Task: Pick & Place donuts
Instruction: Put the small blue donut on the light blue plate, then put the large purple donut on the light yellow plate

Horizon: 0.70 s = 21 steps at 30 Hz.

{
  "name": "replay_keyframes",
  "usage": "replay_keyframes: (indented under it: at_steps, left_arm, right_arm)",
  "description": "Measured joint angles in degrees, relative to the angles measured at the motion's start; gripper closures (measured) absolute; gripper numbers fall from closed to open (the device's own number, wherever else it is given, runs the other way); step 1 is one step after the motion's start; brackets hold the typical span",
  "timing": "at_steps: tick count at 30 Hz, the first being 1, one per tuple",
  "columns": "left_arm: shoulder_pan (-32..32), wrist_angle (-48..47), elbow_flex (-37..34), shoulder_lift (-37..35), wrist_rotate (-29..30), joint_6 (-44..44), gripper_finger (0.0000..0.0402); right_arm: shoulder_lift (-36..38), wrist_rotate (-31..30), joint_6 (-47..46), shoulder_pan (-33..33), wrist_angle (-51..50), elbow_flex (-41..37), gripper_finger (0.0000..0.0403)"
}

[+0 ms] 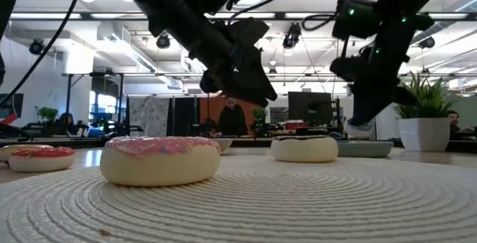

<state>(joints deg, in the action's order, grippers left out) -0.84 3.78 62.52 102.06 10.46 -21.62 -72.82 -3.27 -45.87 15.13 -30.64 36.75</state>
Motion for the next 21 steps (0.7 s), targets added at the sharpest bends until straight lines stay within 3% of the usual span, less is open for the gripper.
replay_keyframes:
  at_steps: [4, 9, 15, 21]
  left_arm:
    - [0.0, 0.0, 0.0, 0.0, 0.0, 0.9, 0.0273]
    - [0.0, 0.0, 0.0, 0.0, 0.0, 1.2, 0.0273]
    - [0.0, 0.0, 0.0, 0.0, 0.0, 1.3, 0.0273]
    - [0.2, 0.1, -0.1, -0.1, 0.0, 2.0, 0.0273]
  right_arm:
    - [-4.7, 0.1, 1.1, 0.9, 0.4, 0.0, 0.0382]
    - [-8.3, 0.2, 4.0, 0.8, 0.1, 2.8, 0.0326]
    - [-7.9, -0.1, 8.7, 0.8, -1.8, 6.4, 0.0249]
    - [-6.5, -0.8, 12.4, 0.7, -7.9, 7.8, 0.0208]
